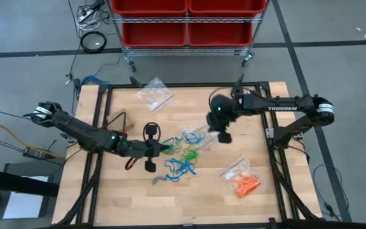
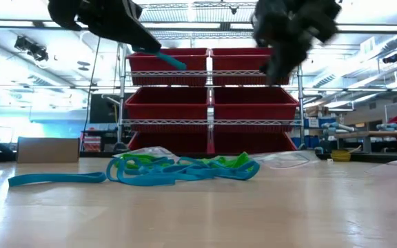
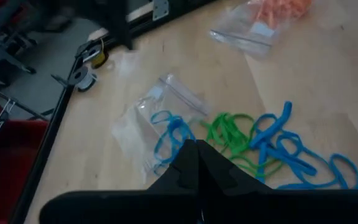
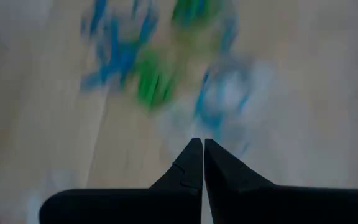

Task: Sort rubber bands
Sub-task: Put the blue rubber band into the transparent zip bag

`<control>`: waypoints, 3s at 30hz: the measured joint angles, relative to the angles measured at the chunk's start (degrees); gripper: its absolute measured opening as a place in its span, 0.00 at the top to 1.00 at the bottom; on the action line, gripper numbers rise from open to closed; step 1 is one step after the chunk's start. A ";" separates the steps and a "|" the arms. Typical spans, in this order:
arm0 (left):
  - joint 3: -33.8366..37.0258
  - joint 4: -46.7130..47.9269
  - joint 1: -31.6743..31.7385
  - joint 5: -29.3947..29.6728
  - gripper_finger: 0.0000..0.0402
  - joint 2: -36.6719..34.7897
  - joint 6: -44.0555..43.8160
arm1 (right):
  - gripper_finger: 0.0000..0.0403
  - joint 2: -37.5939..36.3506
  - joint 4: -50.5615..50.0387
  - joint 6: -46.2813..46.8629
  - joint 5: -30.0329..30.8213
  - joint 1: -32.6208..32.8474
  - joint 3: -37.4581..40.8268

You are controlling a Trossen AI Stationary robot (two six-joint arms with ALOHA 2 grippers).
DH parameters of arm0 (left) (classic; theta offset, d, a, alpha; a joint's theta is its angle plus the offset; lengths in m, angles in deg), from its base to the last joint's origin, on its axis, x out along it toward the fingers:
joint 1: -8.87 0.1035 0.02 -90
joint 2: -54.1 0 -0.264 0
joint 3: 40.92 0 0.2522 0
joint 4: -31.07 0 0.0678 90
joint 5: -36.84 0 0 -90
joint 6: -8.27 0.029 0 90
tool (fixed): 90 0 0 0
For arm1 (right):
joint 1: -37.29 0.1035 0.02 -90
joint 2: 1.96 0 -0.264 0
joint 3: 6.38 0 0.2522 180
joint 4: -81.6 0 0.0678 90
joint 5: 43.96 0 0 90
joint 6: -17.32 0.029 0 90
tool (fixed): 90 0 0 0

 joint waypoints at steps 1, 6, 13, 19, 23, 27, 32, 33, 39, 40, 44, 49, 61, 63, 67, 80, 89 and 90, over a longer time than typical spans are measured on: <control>-0.01 0.31 0.17 -0.24 1.00 0.08 -0.08 | 0.97 0.00 -0.53 -0.03 -0.03 0.60 1.67; -0.02 0.14 1.22 -1.68 1.00 1.03 -0.72 | 0.88 0.02 3.32 -0.87 5.21 4.63 11.00; -0.08 0.01 2.49 -4.60 1.00 1.22 -0.94 | 0.74 0.02 10.26 -1.61 20.63 7.86 17.02; -0.08 0.02 3.46 -5.38 1.00 1.22 -0.94 | 0.68 0.02 17.77 -1.03 23.44 7.78 23.21; -0.08 -0.09 3.84 -6.09 1.00 1.22 -0.94 | 0.67 0.02 22.12 -0.16 25.18 7.84 25.82; -0.08 -0.11 3.83 -6.86 1.00 1.20 -0.98 | 0.67 0.02 22.21 1.27 25.26 8.96 26.40; -0.08 -0.11 3.81 -7.41 1.00 1.20 -1.01 | 0.67 0.02 21.57 3.71 30.06 13.04 26.40; -0.08 -0.11 3.81 -7.45 1.00 1.20 -1.06 | 0.67 0.02 21.51 4.21 31.20 14.24 26.40; -0.08 -0.11 3.81 -7.52 1.00 1.20 -1.16 | 0.67 0.02 21.46 8.15 42.62 21.98 26.40; -0.08 -0.15 3.81 -7.52 1.00 1.20 -1.14 | 0.67 0.02 21.48 8.11 44.74 22.98 26.40; -0.08 -0.36 3.85 -7.52 1.00 1.19 -1.13 | 0.67 0.02 23.04 6.87 45.34 23.90 26.66; -0.08 -0.36 3.85 -7.52 1.00 1.18 -1.25 | 0.67 0.02 23.82 9.58 44.50 23.34 28.49; -0.08 -0.54 3.85 -7.50 1.00 1.18 -1.23 | 0.67 0.02 31.97 9.53 44.67 20.03 34.01; -0.08 -0.99 3.85 -7.50 1.00 1.18 -1.21 | 0.67 0.02 34.41 8.61 43.71 18.74 35.12; -0.08 -1.73 3.85 -7.50 1.00 1.18 -1.11 | 0.67 0.02 38.29 7.34 43.14 16.36 36.00; -0.08 -2.40 3.85 -7.50 1.00 1.18 -0.43 | 0.72 1.35 53.42 -2.48 37.28 5.22 36.00; -0.08 -3.95 3.85 -8.21 1.00 2.43 0.67 | 0.98 19.37 64.18 -6.11 29.60 1.83 28.57; -0.08 -3.79 3.85 -8.32 1.00 2.71 0.63 | 0.98 21.03 64.48 -5.89 29.39 2.21 27.09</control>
